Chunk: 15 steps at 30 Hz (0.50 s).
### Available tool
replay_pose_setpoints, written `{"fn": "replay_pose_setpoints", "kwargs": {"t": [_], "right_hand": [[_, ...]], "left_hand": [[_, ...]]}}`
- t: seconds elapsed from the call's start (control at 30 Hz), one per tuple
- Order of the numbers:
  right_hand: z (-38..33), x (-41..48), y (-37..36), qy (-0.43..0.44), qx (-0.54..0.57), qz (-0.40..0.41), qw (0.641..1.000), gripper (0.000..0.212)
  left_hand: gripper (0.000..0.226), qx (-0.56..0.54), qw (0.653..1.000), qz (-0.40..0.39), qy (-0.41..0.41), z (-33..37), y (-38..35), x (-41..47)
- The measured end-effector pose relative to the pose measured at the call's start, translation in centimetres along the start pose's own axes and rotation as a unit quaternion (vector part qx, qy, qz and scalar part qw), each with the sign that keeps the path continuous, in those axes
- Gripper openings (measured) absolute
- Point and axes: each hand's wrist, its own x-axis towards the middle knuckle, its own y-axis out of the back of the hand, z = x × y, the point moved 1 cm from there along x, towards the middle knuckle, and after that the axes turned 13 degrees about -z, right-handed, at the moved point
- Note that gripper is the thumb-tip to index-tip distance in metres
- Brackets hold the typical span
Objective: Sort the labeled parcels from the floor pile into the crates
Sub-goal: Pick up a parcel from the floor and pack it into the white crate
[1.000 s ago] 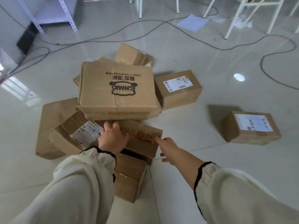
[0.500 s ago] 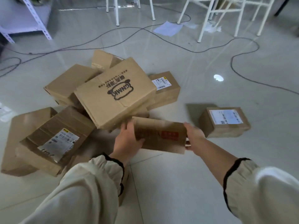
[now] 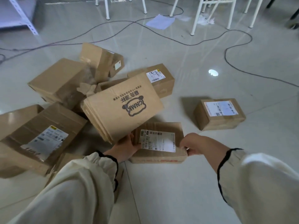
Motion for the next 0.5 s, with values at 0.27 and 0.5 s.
{"fn": "replay_pose_setpoints", "kwargs": {"t": [0.27, 0.5], "right_hand": [[-1.8, 0.5, 0.8, 0.09, -0.123, 0.179, 0.972, 0.054], [-3.2, 2.9, -0.2, 0.185, -0.353, 0.164, 0.902, 0.04]], "left_hand": [[0.068, -0.082, 0.995, -0.006, 0.057, 0.9, -0.1, -1.5], [0.053, -0.326, 0.916, -0.166, 0.163, 1.4, -1.7, -1.4]]}}
